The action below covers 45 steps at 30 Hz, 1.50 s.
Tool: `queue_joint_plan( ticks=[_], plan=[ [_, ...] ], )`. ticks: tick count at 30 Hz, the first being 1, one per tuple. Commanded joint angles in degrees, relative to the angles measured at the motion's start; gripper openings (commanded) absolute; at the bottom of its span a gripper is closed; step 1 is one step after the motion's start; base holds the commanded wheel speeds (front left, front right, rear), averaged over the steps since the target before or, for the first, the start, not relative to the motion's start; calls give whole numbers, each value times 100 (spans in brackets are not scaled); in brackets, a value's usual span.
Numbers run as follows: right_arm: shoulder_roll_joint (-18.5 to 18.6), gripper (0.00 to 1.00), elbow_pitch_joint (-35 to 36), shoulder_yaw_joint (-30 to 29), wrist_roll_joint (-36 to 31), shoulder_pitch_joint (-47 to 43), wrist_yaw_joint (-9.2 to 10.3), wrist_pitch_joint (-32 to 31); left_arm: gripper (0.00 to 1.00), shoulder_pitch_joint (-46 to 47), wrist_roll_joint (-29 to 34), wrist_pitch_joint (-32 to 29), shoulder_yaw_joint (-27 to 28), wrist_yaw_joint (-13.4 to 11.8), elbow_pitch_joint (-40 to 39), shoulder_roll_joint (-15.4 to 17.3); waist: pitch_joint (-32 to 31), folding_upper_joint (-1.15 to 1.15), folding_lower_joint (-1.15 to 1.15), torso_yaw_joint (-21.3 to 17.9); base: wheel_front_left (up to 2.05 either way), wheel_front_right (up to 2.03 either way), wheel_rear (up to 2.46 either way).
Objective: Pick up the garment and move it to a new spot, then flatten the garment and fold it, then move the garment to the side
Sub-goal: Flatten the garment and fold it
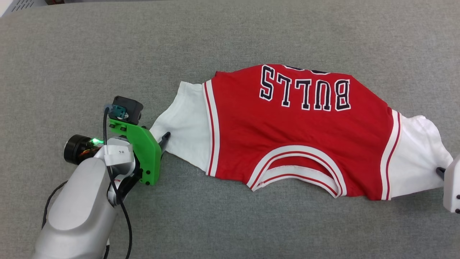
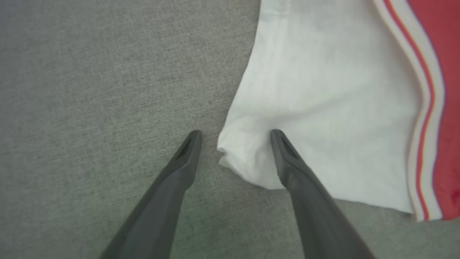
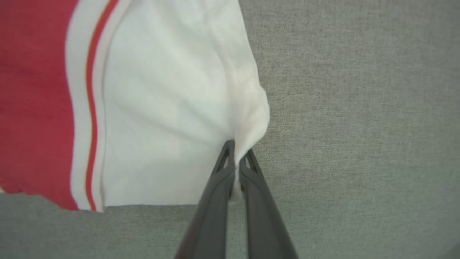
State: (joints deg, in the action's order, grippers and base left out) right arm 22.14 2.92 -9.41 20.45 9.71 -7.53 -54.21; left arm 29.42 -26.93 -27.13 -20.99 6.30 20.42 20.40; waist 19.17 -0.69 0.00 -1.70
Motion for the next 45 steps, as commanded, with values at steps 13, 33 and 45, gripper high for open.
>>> queue_joint_plan(
  ticks=[13, 33, 45],
  plan=[
    [27, 0, 82, 78, 22, 114, 4, 11, 0, -45, -117, -543, -680, 84, 602, 17, -23, 69, 0, 48, 0, 0, 0],
    [254, 0, 277, -295, 751, 835, 4, 343, 0, -571, -553, -407, 406, -509, -2342, 1006, -1156, 69, 0, 190, 0, 0, 0],
    [446, 0, 886, -357, 726, 1750, 4, 454, 0, -580, -461, -409, 1027, -833, -3895, 1526, -1520, 69, 0, 246, 0, 0, 0]
  ],
)
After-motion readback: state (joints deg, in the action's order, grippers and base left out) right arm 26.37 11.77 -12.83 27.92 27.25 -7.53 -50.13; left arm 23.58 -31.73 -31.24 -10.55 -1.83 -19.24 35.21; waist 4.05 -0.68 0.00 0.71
